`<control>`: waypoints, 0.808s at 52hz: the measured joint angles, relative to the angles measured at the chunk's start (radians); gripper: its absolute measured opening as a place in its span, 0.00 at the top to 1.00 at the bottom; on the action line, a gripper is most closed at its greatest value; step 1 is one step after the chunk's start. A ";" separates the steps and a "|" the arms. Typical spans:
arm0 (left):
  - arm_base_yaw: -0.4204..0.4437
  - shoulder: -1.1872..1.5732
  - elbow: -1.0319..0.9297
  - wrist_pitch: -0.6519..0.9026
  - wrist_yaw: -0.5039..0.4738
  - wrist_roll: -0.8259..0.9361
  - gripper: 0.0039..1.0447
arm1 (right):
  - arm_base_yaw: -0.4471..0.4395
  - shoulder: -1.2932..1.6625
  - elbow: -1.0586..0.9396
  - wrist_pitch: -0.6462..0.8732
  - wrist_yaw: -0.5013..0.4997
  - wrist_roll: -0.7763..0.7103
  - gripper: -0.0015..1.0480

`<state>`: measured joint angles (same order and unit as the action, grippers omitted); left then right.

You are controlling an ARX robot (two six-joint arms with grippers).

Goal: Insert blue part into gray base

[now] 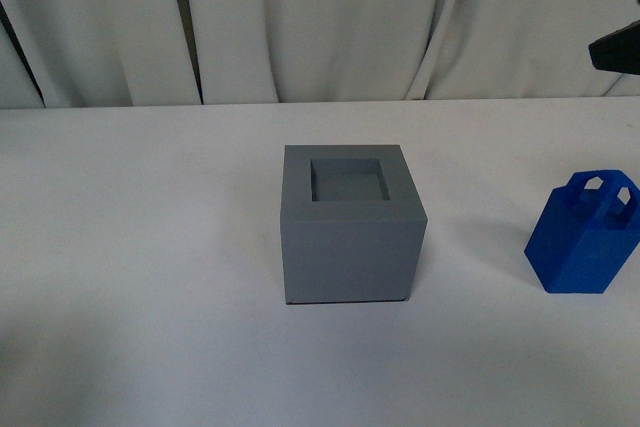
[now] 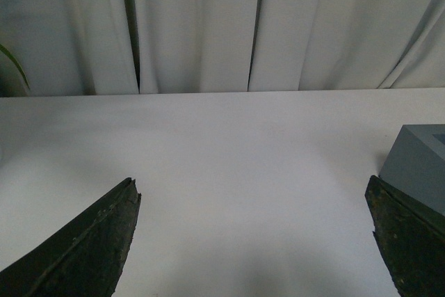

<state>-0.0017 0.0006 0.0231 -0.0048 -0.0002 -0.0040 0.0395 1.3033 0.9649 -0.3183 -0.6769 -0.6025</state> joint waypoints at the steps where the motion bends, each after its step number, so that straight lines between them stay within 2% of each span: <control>1: 0.000 0.000 0.000 0.000 0.000 0.000 0.06 | 0.001 0.030 0.038 -0.041 0.005 -0.019 0.07; 7: 0.000 0.000 0.000 0.000 0.000 0.000 0.06 | 0.005 0.183 0.251 -0.277 0.036 -0.173 0.07; 13: 0.000 0.000 0.000 0.000 0.000 0.000 0.06 | 0.014 0.293 0.396 -0.344 0.105 -0.286 0.07; 17: 0.000 0.000 0.000 0.000 0.000 0.000 0.06 | 0.024 0.371 0.507 -0.468 0.137 -0.375 0.07; 31: 0.000 0.000 0.000 0.000 0.000 0.000 0.06 | 0.057 0.507 0.653 -0.742 0.277 -0.648 0.07; 42: 0.000 0.000 0.000 0.000 0.000 0.000 0.06 | 0.059 0.569 0.657 -0.777 0.387 -0.762 0.07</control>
<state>-0.0017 0.0006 0.0231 -0.0048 -0.0002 -0.0036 0.0982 1.8725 1.6222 -1.0950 -0.2897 -1.3643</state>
